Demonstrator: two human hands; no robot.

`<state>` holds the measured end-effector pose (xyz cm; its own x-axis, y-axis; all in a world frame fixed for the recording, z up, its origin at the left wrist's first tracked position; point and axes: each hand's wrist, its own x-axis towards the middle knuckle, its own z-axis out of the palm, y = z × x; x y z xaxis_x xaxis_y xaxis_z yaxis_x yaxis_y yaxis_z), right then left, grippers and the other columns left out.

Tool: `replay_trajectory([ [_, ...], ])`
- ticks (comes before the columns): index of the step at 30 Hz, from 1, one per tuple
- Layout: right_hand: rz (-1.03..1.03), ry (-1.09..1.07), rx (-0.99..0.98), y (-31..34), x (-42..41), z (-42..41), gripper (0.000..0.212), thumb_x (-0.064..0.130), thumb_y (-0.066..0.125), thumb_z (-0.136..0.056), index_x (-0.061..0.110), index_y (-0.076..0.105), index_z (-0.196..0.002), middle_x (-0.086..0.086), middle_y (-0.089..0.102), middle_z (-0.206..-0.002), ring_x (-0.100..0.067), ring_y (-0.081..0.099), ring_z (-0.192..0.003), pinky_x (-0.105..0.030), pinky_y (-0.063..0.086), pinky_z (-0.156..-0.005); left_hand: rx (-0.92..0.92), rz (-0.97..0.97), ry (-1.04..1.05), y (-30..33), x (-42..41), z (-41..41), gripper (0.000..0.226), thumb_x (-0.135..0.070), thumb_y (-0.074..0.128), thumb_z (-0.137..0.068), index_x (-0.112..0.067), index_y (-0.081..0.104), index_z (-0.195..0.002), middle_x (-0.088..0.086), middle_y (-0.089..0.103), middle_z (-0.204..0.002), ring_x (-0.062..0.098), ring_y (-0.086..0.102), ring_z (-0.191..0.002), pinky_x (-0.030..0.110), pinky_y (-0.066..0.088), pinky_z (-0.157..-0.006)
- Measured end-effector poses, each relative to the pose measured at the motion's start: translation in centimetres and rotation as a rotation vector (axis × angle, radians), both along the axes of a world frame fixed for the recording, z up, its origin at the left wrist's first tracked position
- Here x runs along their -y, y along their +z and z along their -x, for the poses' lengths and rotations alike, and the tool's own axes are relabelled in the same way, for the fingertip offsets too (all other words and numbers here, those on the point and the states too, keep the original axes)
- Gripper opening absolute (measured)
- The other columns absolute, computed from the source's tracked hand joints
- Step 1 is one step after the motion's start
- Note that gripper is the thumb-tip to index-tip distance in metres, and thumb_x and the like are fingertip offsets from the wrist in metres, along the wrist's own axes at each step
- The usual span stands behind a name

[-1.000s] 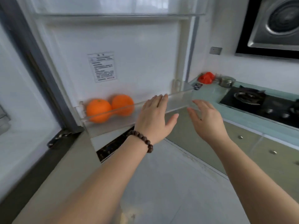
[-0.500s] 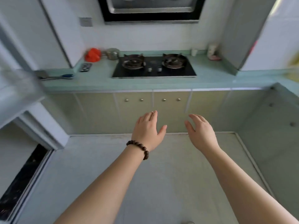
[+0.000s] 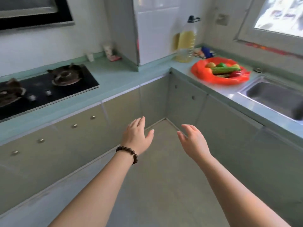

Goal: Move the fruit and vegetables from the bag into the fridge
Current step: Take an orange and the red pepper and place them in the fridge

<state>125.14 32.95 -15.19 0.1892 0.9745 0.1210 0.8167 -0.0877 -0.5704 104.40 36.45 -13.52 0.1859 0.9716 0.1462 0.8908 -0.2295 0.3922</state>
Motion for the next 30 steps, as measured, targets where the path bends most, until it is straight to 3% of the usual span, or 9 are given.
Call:
replay_trajectory([
  [13, 0.123, -0.243, -0.008, -2.5, -9.1, -10.7, 0.041, 0.035, 0.046, -0.094, 0.015, 0.049, -0.129, -0.001, 0.045, -0.137, -0.02, 0.042, -0.125, -0.033, 0.04, -0.094, 0.047, 0.074, -0.197, -2.5, -14.6, -12.1, 0.064, -0.041, 0.046, -0.092, -0.007, 0.03, -0.144, 0.009, 0.035, -0.149, 0.021, 0.029, -0.138, 0.033, 0.021, -0.114],
  [30, 0.079, -0.507, -0.085, -2.5, -36.6, -18.0, 0.039, 0.035, 0.051, -0.092, 0.017, 0.052, -0.126, 0.001, 0.048, -0.134, -0.02, 0.046, -0.121, -0.031, 0.04, -0.093, -0.015, 0.089, -0.513, -2.6, -45.5, -23.0, 0.066, -0.045, 0.043, -0.092, -0.009, 0.027, -0.145, 0.008, 0.034, -0.15, 0.018, 0.026, -0.14, 0.034, 0.02, -0.115],
])
